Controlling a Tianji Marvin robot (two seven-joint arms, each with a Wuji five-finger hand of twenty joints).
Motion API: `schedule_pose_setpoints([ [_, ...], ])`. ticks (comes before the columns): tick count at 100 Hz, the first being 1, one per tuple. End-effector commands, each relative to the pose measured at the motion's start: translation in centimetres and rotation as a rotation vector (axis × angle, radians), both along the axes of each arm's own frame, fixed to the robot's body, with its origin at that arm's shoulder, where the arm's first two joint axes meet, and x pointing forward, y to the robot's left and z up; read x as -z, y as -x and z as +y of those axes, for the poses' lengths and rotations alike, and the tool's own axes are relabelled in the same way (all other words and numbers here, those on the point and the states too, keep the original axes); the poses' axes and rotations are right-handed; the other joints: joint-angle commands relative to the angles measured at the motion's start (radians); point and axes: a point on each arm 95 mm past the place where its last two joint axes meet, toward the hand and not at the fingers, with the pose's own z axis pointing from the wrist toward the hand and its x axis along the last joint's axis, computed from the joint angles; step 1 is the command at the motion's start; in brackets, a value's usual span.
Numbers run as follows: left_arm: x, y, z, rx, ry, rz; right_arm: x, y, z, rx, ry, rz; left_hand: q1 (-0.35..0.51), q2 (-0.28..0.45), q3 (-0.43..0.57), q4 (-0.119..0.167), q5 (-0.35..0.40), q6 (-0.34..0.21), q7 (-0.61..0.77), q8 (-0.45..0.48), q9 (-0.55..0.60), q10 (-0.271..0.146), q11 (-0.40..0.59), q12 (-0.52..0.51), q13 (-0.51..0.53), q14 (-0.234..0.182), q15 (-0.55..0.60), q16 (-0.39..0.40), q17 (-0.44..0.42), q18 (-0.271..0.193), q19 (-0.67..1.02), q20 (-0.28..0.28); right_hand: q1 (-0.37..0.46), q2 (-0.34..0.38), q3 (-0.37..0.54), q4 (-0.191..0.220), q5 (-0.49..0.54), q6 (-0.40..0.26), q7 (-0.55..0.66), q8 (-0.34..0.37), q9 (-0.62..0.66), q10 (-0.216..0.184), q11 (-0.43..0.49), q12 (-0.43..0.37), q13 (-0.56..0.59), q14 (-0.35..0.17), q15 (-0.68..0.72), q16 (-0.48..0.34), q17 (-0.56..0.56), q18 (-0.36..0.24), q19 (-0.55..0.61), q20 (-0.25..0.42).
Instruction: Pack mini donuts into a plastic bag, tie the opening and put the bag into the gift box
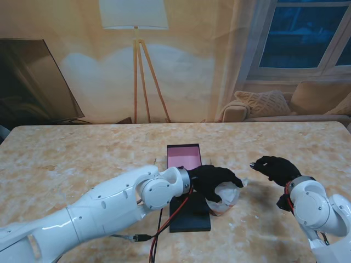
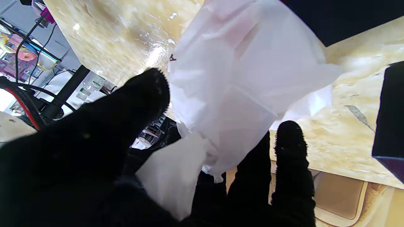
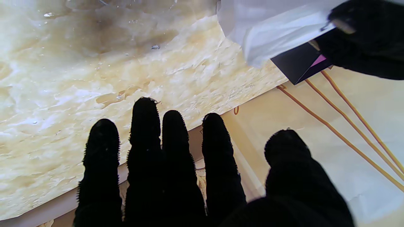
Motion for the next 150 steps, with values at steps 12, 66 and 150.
schedule_pose_setpoints([
  [12, 0.2, -0.4, -0.6, 0.005, -0.006, -0.004, 0.5, 0.2, 0.3, -0.004, -0.009, 0.019, 0.03, -0.062, 0.057, -0.019, -0.006, -0.013, 0.085, 0.018, 0.054, -0.042, 0.083, 0.067, 0.095, -0.076, 0.092, 0.095, 0.069, -0.067, 0.071, 0.022, 0.024, 0.036, -0.029, 0.021, 0.015, -0.013, 0.014, 0.005, -0.003, 0.009, 0.015, -0.012, 0.01, -0.003, 0.024, -0.009, -0.007, 0.016, 0.006, 0.021],
  [66, 1.0, -0.6, -1.7, -0.068, 0.038, -0.009, 0.9, 0.0, 0.5, 0.004, -0.012, 0.028, 0.235, -0.067, -0.076, -0.13, 0.349, -0.014, 0.457, 0.043, 0.453, -0.048, 0.249, 0.217, 0.55, -0.214, 0.164, 0.245, 0.475, -0.162, 0.258, 0.019, 0.059, 0.041, -0.056, 0.022, 0.031, -0.011, 0.023, 0.008, 0.013, -0.004, 0.026, -0.01, 0.017, -0.006, 0.032, -0.008, -0.004, 0.016, 0.007, 0.02],
  [150, -4.5, 0.1, -1.0, -0.208, 0.167, 0.054, 1.0, 0.1, 0.7, 0.003, -0.035, 0.037, 0.368, 0.125, -0.139, -0.032, 0.391, -0.054, 0.715, 0.036, 0.655, -0.002, 0.112, 0.348, 0.621, -0.201, 0.201, 0.212, 0.523, -0.08, 0.278, 0.04, 0.094, 0.048, -0.093, 0.021, 0.052, -0.017, 0.036, 0.005, 0.042, -0.034, 0.038, -0.012, 0.027, -0.009, 0.043, -0.007, 0.002, 0.015, 0.011, 0.017],
])
